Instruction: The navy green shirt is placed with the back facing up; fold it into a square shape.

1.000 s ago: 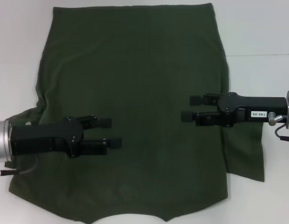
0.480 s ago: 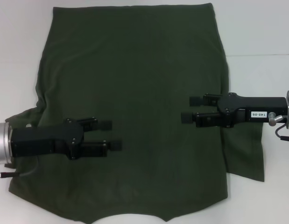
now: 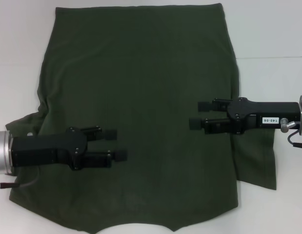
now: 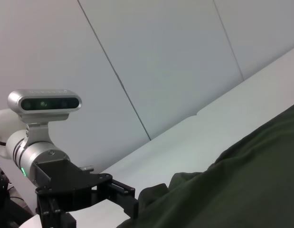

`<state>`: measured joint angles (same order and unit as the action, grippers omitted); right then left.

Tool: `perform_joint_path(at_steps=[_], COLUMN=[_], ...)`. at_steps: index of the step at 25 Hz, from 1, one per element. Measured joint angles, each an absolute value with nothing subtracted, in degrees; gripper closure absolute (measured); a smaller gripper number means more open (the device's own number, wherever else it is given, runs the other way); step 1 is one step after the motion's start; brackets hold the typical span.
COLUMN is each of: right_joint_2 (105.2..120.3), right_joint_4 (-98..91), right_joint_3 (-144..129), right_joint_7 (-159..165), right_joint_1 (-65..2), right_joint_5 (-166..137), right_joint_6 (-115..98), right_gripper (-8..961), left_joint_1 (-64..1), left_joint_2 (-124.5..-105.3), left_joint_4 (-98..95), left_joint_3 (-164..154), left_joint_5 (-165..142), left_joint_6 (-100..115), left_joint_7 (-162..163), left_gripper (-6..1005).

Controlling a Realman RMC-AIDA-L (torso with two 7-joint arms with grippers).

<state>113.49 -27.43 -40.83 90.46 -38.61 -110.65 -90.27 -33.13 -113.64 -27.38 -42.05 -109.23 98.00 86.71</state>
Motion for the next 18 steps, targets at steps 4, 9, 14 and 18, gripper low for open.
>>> perform_joint_path(at_steps=[4,9,14,18], right_joint_2=[113.54,113.56,113.56,113.54], right_joint_4=[-27.39,-27.33,-27.33,-27.33], right_joint_3=[-40.87,-40.87,-40.87,-40.93], right_joint_7=[90.44,90.57,90.54,90.46], right_joint_1=[-38.67,-38.54,-38.52,-38.58], right_joint_5=[-110.66,-110.66,-110.66,-110.66], right_joint_6=[-90.38,-90.5,-90.53,-90.53], right_gripper=[8,8,9,9], left_joint_1=[-33.05,-32.98,-32.96,-33.02], left_joint_2=[-113.66,-113.61,-113.63,-113.64], left_joint_4=[-27.33,-27.33,-27.42,-27.47], left_joint_3=[-42.08,-42.1,-41.89,-41.82], left_joint_5=[-109.3,-109.4,-109.43,-109.43], left_joint_6=[98.07,98.06,98.18,98.18], left_joint_7=[86.72,86.75,86.8,86.84], left_gripper=[124,123,123,124])
